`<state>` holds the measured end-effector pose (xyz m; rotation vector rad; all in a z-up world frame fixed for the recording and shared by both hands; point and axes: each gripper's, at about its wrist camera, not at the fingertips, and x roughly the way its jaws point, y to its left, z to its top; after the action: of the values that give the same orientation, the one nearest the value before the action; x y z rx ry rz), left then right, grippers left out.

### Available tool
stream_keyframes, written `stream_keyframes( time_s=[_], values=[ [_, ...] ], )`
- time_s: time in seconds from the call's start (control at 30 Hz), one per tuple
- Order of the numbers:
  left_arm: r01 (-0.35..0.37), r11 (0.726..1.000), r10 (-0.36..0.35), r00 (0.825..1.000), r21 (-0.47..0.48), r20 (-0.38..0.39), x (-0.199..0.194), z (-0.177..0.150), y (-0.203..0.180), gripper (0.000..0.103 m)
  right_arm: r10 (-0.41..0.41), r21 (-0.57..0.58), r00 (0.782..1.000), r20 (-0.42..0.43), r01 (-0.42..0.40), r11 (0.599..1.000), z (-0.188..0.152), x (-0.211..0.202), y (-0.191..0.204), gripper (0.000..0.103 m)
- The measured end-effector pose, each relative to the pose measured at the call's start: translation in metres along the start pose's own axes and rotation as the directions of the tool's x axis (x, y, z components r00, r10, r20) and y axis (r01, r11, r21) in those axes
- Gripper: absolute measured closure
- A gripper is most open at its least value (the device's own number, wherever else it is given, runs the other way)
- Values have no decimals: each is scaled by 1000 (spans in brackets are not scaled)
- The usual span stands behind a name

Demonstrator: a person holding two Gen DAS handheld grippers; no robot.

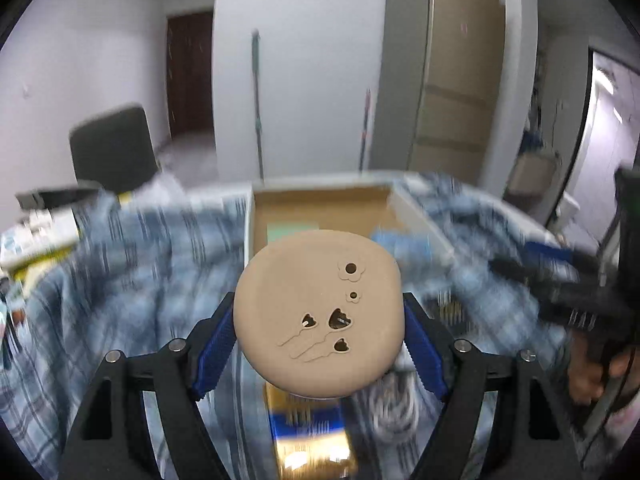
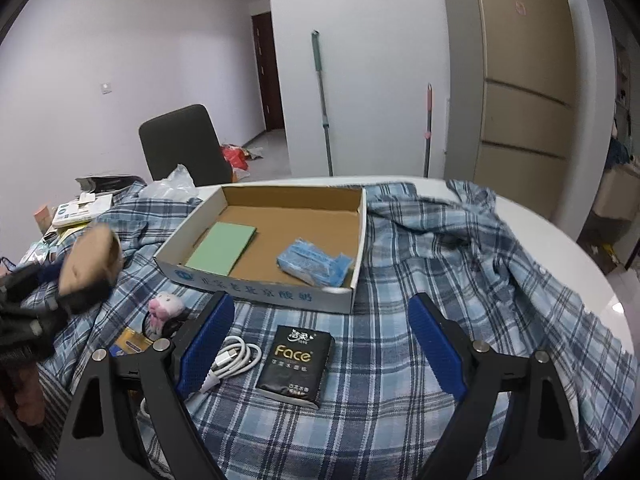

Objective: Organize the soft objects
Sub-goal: 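Grasp the black Face tissue pack with the right gripper while the left holds the puff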

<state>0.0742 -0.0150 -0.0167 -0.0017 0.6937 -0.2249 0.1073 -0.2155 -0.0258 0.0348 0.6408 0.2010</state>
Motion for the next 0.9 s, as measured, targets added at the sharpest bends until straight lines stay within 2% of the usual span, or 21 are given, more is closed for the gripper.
stream_keyframes(
  time_s=[0.07,0.17,0.27,0.47,0.67,0.73,0.8,0.9],
  values=[
    [-16,1000,16,995,-6,101,-5,9,0,24,3,13,999,-32,-3,1000,-1,7,-2,15],
    [-34,999,35,981,-8,193,-4,15,-3,24,13,22,997,-81,-11,1000,-4,18,-3,16],
    [-45,999,46,971,-11,233,3,13,-2,23,24,16,992,-123,-22,1000,-9,27,-1,19],
    [-61,997,72,969,-53,238,8,7,11,23,42,-26,976,-215,-49,998,-16,43,11,28],
    [-96,993,110,961,-66,253,4,3,12,23,20,-35,953,-303,-32,999,-15,63,18,30],
    [-99,993,111,959,-60,259,3,2,10,23,6,-22,944,-329,-15,1000,-16,70,19,36],
    [-103,993,114,958,-54,262,2,1,9,23,3,-21,938,-348,-12,1000,-18,75,20,46],
    [-102,994,110,956,-45,273,0,0,7,23,-15,-37,933,-361,2,999,-23,81,24,52]
  ],
)
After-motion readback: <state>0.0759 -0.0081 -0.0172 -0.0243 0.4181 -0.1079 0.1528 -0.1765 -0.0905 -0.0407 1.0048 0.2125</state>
